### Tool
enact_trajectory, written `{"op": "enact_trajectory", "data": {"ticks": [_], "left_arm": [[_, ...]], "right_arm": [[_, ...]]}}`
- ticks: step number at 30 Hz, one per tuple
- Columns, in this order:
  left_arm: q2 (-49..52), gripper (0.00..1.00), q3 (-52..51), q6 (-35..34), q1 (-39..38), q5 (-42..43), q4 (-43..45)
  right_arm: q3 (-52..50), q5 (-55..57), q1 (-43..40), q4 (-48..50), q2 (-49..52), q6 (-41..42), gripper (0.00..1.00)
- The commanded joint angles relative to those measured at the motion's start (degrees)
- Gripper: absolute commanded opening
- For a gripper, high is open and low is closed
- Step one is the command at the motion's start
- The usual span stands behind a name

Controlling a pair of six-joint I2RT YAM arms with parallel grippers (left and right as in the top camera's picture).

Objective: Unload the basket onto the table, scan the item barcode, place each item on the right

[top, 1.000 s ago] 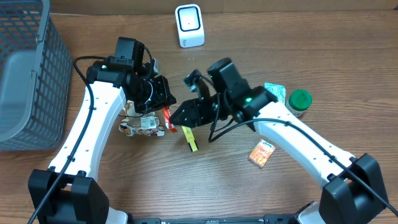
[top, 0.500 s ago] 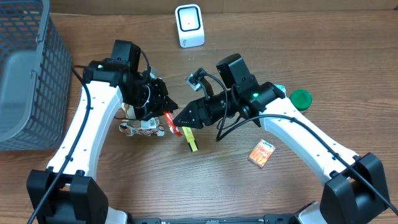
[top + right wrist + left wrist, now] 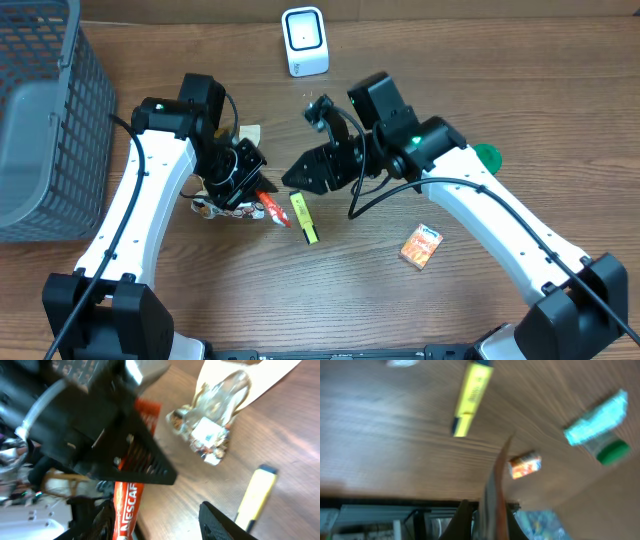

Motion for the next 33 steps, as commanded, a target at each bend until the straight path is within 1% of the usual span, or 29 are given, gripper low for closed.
{"op": "enact_trajectory", "data": {"ticks": [1,4,8,11,14,20,24,27,29,33], "left_arm": [[0.48,0.04,0.46,-8.28,0.22,-4.52,-1.81],[0.48,0.04,0.46,-9.99,0.22,-4.28,-3.5],[0.48,0.04,0.46,-11.85,0.22,-4.24,-5.16],[0.48,0.04,0.46,-12.2,0.22,-4.28,-5.51],[0.48,0.04,0.46,-12.17,0.24,-4.35,-5.53],[0.48,0.04,0.46,-12.22,0.22,-6.08,-5.49],[0.48,0.04,0.46,-12.26,0.33,-5.75,-5.51],[0.48,0.04,0.46,-13.11,0.33,-5.68,-5.49],[0.48,0.04,0.46,-13.86,0.33,-6.71,-5.2],[0.48,0.04,0.46,-16.72,0.33,-12.2,-4.5]], "right_arm": [[4.57,5.97,0.09,-2.12,-0.63,-3.39,0.54],[6.45,9.94,1.77,-5.2,-0.63,-6.6,0.54],[6.75,21.86,6.6,-8.52,-0.61,-10.8,0.61],[6.75,27.39,10.86,-10.05,-0.61,-14.29,0.63],[6.75,30.84,14.03,-9.94,-0.61,-15.52,0.67],[6.82,30.58,15.67,-9.6,-0.63,-15.47,0.68],[6.8,27.76,15.67,-9.7,-0.63,-15.47,0.67],[6.54,27.8,15.69,-10.99,-0.55,-15.45,0.67],[6.36,27.78,15.69,-12.17,-0.46,-15.45,0.67],[6.36,27.78,15.69,-12.96,-0.33,-14.58,0.67]]}}
